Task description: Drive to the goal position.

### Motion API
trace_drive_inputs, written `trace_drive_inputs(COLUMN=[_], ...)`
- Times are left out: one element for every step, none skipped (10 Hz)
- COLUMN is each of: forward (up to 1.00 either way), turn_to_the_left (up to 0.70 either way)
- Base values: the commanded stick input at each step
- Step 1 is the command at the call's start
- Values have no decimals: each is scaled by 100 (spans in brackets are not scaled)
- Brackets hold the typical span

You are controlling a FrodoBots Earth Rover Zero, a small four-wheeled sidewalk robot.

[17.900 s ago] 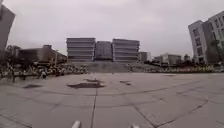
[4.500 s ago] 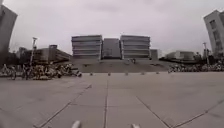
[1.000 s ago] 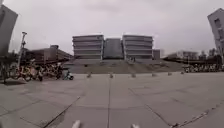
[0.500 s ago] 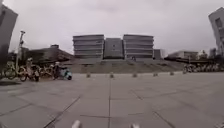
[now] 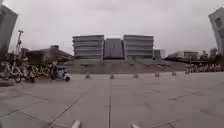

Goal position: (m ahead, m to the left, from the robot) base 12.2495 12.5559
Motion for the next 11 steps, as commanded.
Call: trace_drive_inputs(forward=[70, 70, 70, 70, 70, 70, 70, 70, 70, 70, 70], turn_to_the_left=[0, 0, 0, 0, 0, 0, 0, 0, 0, 0, 0])
